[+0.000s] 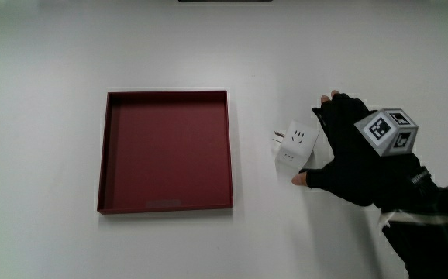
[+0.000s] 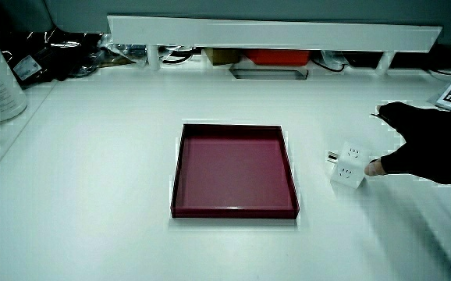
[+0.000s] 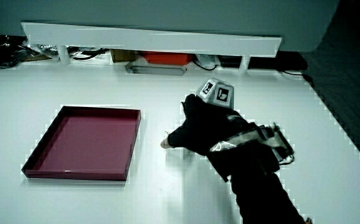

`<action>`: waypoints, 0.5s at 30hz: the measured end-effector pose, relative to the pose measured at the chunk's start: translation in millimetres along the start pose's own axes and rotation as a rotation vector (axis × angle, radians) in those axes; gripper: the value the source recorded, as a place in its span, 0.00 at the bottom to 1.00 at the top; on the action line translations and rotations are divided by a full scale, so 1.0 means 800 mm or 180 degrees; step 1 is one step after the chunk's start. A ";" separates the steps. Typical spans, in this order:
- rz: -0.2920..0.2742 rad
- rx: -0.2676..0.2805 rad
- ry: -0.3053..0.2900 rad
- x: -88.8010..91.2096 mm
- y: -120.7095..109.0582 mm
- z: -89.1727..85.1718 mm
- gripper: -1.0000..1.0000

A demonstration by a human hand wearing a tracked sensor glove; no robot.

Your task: Pick socket

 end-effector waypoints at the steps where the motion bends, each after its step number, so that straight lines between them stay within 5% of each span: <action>1: -0.0068 -0.0056 -0.0009 -0.002 0.003 0.004 0.50; 3: -0.0045 -0.0043 0.0123 0.005 0.013 0.005 0.50; 4: 0.0040 0.0199 -0.0135 0.018 0.022 0.001 0.50; 5: -0.0073 -0.0042 0.0156 0.009 0.023 0.008 0.50; 6: -0.0027 0.0208 -0.0140 0.027 0.035 0.001 0.50; 8: 0.0031 0.0193 -0.0043 0.019 0.040 0.012 0.50; 15: -0.0236 0.0142 0.0070 0.045 0.082 0.012 0.50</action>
